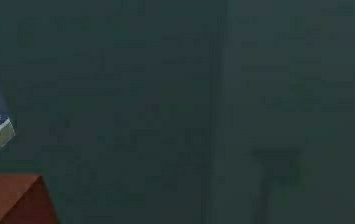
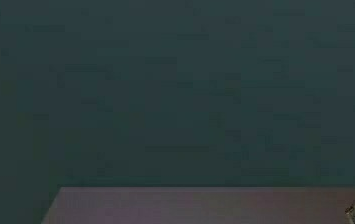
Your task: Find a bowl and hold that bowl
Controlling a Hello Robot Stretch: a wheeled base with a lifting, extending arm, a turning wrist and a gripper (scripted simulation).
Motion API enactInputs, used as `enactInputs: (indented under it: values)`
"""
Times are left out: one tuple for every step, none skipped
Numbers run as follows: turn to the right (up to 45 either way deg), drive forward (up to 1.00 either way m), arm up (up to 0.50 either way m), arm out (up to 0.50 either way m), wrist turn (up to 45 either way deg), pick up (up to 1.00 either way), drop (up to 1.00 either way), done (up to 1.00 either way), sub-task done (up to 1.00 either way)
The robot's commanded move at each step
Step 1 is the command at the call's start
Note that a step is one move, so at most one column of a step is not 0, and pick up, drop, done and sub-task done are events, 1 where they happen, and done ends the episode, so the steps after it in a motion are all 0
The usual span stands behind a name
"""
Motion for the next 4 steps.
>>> enactInputs:
  values:
    - [-45.0,0.00,0.00,0.00,0.0,0.00,0.00,0.00,0.00]
    - [-45.0,0.00,0.00,0.00,0.0,0.00,0.00,0.00,0.00]
    - [-42.0,0.00,0.00,0.00,0.0,0.00,0.00,0.00,0.00]
    - [45.0,0.00,0.00,0.00,0.0,0.00,0.00,0.00,0.00]
